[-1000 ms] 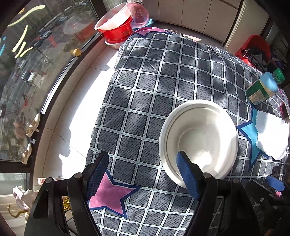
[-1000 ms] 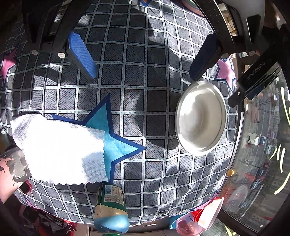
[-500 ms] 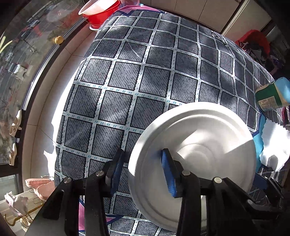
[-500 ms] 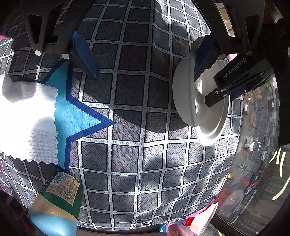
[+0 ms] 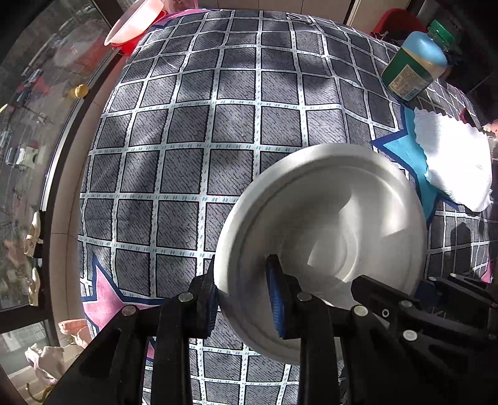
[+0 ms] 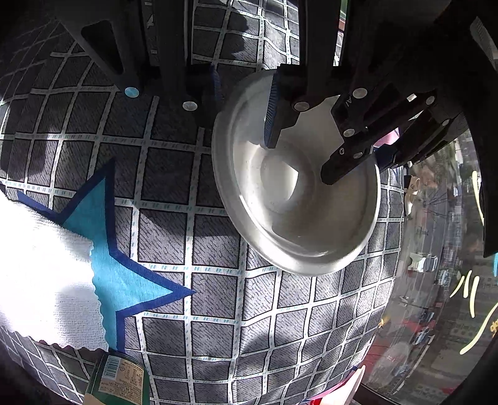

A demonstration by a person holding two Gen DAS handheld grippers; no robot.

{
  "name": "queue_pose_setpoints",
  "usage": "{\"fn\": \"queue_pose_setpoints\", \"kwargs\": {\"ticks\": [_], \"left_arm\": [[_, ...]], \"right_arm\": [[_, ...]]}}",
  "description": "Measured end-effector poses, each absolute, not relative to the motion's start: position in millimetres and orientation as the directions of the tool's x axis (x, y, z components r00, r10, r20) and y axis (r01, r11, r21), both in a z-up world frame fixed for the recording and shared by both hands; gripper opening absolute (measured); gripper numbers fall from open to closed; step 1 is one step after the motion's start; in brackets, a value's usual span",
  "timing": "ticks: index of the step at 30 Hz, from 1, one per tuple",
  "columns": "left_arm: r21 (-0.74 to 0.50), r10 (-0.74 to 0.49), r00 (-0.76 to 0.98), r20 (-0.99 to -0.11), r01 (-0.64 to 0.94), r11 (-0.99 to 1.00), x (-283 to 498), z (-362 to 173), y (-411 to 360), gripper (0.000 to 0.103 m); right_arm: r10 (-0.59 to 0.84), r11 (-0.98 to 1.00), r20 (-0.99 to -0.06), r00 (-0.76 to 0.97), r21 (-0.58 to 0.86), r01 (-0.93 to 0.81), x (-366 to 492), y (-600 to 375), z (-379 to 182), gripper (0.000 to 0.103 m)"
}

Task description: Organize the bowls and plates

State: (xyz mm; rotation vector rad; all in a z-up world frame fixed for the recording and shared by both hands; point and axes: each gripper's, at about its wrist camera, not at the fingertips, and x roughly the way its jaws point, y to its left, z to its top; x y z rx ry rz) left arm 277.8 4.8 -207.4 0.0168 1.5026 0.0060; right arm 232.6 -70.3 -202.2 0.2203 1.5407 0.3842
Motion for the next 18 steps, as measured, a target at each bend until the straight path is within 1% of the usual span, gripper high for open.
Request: {"fn": "queue_pose_setpoints", "kwargs": {"ticks": [12,15,18], "left_arm": [[0.003,-0.005,0.050,-0.999,0.165,0.986,132,-199,-60,0.031],[-0.003,-0.009,0.026,-1.000,0.203,0.979,106,-199,-71,0.032],[-0.012,-0.014,0.006,-1.000,0.223,0.975,86,-196,-77,0.032]], "right_arm": [[0.379,0.925,-0.921,-0.090,0.375,0.065,90,-145,-229,0.028],[0.375,0.926,-0.919,-0.120,0.367,0.088,66,-157,-235,0.028],[0.363,0.932,-0.923,-0.128,0.356,0.075,50,-163,-232,0.028]]}}
